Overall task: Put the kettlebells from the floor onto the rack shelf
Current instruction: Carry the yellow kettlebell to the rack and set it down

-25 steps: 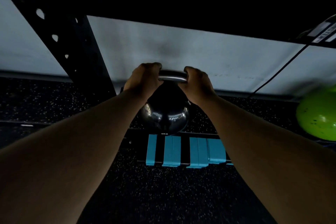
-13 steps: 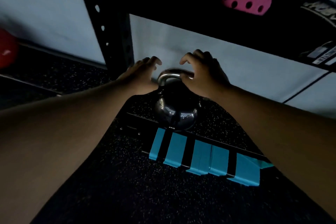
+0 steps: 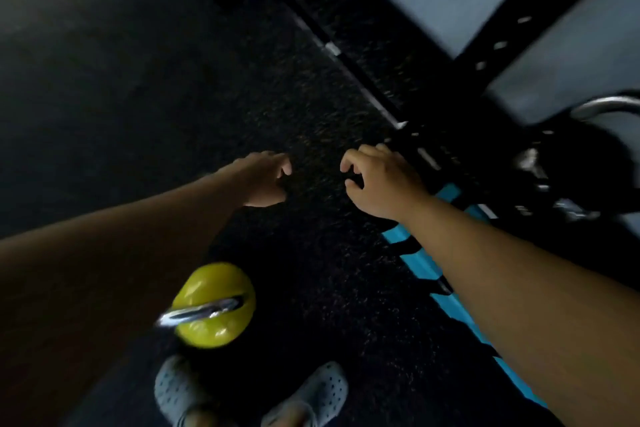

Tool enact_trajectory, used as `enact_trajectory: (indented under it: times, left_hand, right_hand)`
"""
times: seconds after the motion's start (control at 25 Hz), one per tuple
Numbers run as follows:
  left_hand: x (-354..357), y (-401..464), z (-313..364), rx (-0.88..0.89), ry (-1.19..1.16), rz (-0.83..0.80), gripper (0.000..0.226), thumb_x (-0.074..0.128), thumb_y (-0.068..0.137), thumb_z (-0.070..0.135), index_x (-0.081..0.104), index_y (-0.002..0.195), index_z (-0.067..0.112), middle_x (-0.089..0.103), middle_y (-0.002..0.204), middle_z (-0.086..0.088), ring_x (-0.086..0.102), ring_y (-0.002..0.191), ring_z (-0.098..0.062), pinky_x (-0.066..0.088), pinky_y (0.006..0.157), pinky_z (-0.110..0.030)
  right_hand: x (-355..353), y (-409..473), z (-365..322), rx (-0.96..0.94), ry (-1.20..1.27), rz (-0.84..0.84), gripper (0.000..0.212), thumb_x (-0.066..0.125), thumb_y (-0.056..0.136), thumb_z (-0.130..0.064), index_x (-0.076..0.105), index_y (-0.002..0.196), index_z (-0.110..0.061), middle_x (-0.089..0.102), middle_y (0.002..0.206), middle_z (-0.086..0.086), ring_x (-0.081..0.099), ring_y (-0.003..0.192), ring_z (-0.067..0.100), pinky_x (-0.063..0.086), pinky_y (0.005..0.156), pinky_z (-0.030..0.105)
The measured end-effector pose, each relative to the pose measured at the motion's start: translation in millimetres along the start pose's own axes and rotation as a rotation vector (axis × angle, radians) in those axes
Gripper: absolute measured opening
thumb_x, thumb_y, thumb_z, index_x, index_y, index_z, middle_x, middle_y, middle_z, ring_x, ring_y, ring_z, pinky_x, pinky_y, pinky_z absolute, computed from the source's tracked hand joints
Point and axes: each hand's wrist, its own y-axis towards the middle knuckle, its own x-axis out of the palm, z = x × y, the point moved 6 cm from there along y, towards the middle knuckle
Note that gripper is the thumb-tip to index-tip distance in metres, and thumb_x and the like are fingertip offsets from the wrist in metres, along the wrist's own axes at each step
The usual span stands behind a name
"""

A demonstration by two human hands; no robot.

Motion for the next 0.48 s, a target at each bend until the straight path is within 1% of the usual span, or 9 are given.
enact_trajectory:
  times: [0.12, 0.24, 0.36, 0.48]
  left_hand:
    - [51.3, -50.7, -104.1, -0.157, -0.067, -0.03, 0.047, 0.061, 0.077, 0.018, 0.051, 0.122, 0.027, 0.054, 0.126, -0.005, 0.053, 0.112, -0.031, 0.049, 0.091, -0.046]
    - [113.5, -99.3, -191.2, -0.269, -0.085, -0.105, 0.043, 0.061, 0.078, 0.022, 0.054, 0.12, 0.028, 0.056, 0.125, -0.005, 0.055, 0.112, -0.03, 0.049, 0.091, -0.044]
    - [173.7, -128.2, -244.5, -0.312, -0.12, -0.162, 0.044, 0.062, 0.078, 0.027, 0.052, 0.121, 0.029, 0.055, 0.124, -0.006, 0.054, 0.112, -0.029, 0.05, 0.09, -0.044]
    - [219.6, -133.4, -265.1, -0.266, -0.122, -0.19, 0.051, 0.063, 0.072, 0.026, 0.05, 0.122, 0.03, 0.053, 0.124, -0.004, 0.05, 0.114, -0.029, 0.05, 0.086, -0.044]
  right_hand:
    - [85.9, 17.2, -78.4, -0.045, 0.028, -0.154, 0.017, 0.058, 0.087, -0.031, 0.055, 0.103, -0.025, 0.047, 0.093, -0.009, 0.05, 0.099, 0.023, 0.042, 0.086, 0.039]
    - [169.4, 17.1, -147.9, -0.099, 0.03, -0.321, 0.019, 0.058, 0.087, -0.032, 0.055, 0.104, -0.026, 0.051, 0.096, -0.006, 0.05, 0.101, 0.022, 0.043, 0.088, 0.041]
    - [242.0, 2.0, -187.7, -0.146, 0.006, -0.483, 0.021, 0.058, 0.085, -0.03, 0.055, 0.106, -0.023, 0.056, 0.102, 0.0, 0.05, 0.102, 0.026, 0.043, 0.088, 0.043]
    - [296.7, -12.8, -198.8, -0.141, -0.057, -0.609, 0.029, 0.059, 0.082, -0.026, 0.054, 0.11, -0.022, 0.054, 0.109, 0.005, 0.048, 0.104, 0.031, 0.043, 0.089, 0.045]
